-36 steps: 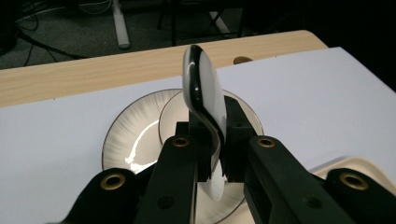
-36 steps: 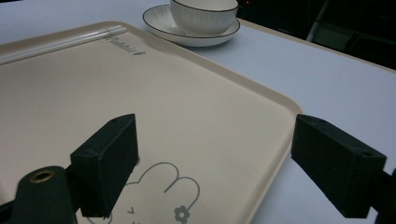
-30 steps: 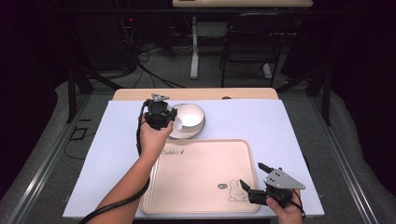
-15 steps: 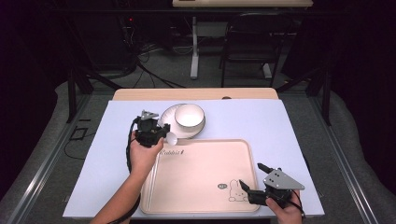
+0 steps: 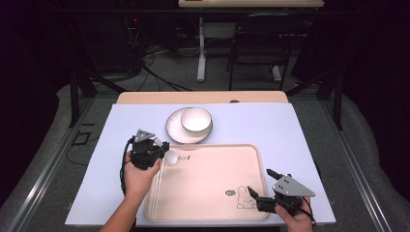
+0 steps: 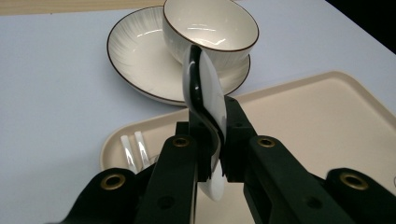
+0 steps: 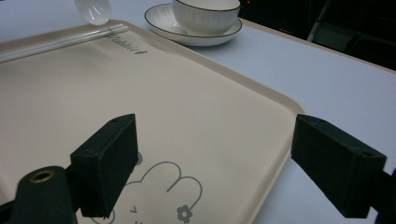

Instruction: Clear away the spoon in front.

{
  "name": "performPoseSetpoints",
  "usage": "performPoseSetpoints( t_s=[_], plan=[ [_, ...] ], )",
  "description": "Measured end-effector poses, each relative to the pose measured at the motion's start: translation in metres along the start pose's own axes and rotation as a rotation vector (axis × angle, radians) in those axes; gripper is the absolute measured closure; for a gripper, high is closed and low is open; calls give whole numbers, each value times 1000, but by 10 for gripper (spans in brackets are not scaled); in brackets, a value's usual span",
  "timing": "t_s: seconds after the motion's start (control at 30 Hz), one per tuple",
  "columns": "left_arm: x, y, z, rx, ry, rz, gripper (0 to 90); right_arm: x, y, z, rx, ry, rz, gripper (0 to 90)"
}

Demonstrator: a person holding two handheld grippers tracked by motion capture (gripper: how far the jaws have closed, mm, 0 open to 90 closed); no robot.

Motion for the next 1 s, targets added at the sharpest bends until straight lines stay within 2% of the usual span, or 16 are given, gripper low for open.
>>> performPoseSetpoints(
  t_s=[0.07,0.37,0.87,1.0],
  plan=[
    [0,3,4,3,-2,-8,851,0,0,0,-1,-1,1,146],
    [0,13,26,-15,24,10,851,0,0,0,-2,-1,1,146],
    [9,24,48,-62,-11,17,851,0,0,1,-5,0,3,146],
    [11,26,52,-78,-4,23,851,0,0,1,-5,-2,2,146]
  ],
)
Point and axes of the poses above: each handheld gripper's, and its own axes: y roughly backward along the jaws, z roughly out of its underside, x roughly to its right, the point moved 6 cm from there along -y, roughly forward along the jaws, and after that the axes turned 1 degree about x, right-handed, at the moved point
